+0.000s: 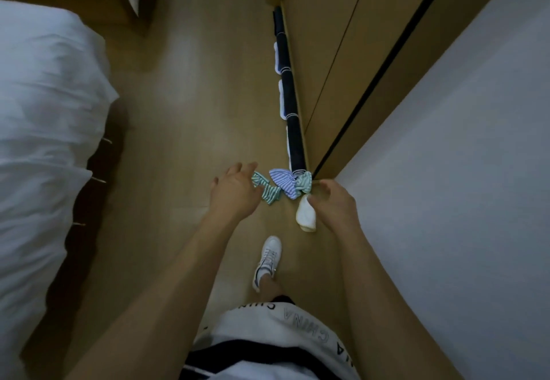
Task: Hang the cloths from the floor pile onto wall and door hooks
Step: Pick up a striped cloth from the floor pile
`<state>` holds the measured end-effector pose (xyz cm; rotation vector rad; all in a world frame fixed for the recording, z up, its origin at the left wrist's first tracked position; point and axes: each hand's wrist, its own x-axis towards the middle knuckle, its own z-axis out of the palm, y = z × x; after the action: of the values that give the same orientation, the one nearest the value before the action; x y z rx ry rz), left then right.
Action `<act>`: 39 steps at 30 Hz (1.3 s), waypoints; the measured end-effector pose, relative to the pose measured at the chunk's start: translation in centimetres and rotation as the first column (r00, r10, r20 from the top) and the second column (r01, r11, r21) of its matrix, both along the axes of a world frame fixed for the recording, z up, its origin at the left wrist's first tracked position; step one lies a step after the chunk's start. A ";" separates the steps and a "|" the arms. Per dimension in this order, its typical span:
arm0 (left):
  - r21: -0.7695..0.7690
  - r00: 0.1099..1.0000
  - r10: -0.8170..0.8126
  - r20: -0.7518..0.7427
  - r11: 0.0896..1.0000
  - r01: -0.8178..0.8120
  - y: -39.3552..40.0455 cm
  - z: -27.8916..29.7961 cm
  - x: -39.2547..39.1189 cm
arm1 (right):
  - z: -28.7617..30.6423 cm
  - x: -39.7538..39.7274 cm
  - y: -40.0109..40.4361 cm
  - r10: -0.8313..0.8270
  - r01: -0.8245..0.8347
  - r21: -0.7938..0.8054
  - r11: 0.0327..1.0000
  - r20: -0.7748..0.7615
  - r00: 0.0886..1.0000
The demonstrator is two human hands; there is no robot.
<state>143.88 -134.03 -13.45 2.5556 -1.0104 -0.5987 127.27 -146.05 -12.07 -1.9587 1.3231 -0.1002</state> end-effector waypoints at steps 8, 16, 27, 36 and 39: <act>0.145 0.998 -0.069 -0.015 0.987 0.070 -11.3 -5.7 6.9 | -4.9 7.5 -11.2 -0.038 0.045 0.132 0.990 -0.059 0.998; 0.266 0.985 -0.152 -0.086 0.949 0.170 -17.2 -16.1 11.1 | -15.5 12.0 -17.3 -0.129 0.159 0.286 0.945 -0.122 0.984; 0.292 0.931 -0.358 -0.071 0.885 0.362 -22.0 -39.4 15.0 | -40.7 15.9 -18.5 -0.291 0.370 0.435 0.821 -0.239 0.927; 0.395 0.860 -0.477 -0.179 0.766 0.507 -23.3 -58.5 15.7 | -61.5 18.6 -17.9 -0.457 0.494 0.541 0.681 -0.213 0.864; 0.368 0.857 -0.471 -0.209 0.774 0.515 -24.4 -63.1 15.7 | -66.5 19.8 -19.0 -0.618 0.539 0.632 0.557 -0.117 0.777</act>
<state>159.55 -158.41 -76.55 2.5461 -1.6972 -1.1914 147.08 -165.06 -78.55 -0.8654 1.6132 -0.0685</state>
